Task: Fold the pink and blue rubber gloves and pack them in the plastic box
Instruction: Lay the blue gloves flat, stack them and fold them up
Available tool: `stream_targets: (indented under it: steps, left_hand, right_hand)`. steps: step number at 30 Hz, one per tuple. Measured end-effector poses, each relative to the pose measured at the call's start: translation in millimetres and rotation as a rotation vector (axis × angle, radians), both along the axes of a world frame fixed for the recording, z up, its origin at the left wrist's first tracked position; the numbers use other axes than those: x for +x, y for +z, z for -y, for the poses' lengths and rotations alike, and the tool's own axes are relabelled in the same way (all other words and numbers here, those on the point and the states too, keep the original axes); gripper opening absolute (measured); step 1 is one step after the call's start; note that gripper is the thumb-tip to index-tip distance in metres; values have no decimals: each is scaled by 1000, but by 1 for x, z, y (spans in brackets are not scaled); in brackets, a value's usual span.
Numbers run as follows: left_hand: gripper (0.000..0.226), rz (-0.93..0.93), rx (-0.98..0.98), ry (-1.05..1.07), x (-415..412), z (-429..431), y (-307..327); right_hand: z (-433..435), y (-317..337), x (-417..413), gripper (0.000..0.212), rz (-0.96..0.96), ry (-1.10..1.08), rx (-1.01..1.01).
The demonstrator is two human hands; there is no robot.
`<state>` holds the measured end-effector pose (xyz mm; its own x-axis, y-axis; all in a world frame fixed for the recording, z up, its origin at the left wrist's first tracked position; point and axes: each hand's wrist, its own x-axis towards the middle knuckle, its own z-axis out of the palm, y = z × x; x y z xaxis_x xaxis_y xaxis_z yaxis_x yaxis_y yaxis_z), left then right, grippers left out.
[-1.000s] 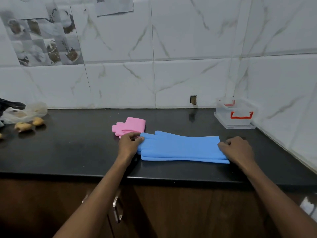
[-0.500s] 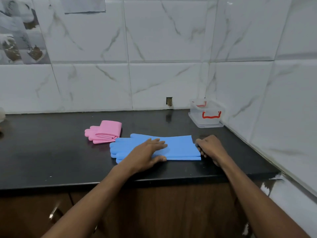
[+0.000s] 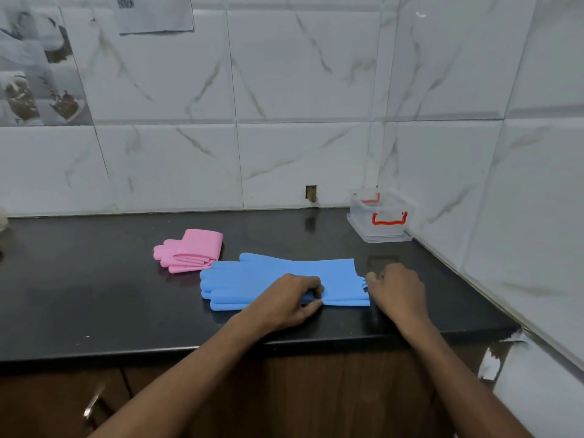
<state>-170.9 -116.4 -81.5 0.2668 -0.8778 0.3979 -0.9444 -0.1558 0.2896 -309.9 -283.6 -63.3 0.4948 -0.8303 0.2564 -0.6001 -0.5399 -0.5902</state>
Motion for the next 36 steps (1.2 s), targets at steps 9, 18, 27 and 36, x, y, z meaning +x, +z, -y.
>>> stream_targets:
  steps: [9,18,27,36]
  left_hand:
    - [15,157,-19,388,-26,35,7]
    - [24,-97,-1,69,-26,19,1]
    - [72,-1518,-78,188,39,17,45]
    - [76,-1227,-55,474,78,41,45]
  right_hand:
    - [-21,6,10,70,153,17,376]
    - [-48,0,36,24,573,50,619]
    - [-71,-8,50,22,324,143,-75]
    - [-88,-24,59,18,-76,423,-439]
